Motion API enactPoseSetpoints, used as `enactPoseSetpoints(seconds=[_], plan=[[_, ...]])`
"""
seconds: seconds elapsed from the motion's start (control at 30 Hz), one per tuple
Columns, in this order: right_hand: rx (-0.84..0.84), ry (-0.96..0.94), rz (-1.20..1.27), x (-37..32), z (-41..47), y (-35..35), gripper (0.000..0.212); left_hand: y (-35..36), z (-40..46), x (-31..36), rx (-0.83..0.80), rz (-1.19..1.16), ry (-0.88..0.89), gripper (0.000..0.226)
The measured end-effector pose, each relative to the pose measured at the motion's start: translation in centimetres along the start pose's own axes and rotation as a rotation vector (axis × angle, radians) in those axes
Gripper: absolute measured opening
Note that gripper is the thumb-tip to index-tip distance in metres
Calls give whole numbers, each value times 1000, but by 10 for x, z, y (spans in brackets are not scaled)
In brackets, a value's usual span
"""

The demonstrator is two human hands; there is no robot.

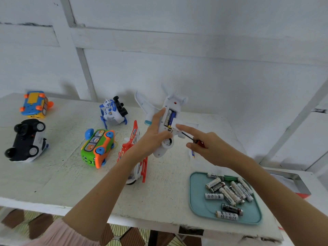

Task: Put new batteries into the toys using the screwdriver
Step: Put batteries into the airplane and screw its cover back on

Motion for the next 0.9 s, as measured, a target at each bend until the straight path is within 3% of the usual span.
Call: enactPoseSetpoints(seconds=[0.2,0.37,0.6,0.9], plan=[[-21,61,-23,2,-10,-19,55,-12,16,-2,201,-28,44,74],[-254,192,-83,10,-10,-14,50,-25,25,1,310,-96,96,75],[-560,309,-104,1,16,33,49,-29,19,2,305,-95,133,76],[-670,426,-130,1,22,65,57,-28,10,-5,282,-69,139,75]])
Point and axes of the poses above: each hand's wrist, its own z-axis towards the middle knuckle, its own y-axis out of the palm, x = y × z, the point moved 1 cm from there along z, towards the middle knuckle, and after that the axes turned 1 degree about x, right-handed, at the moved point
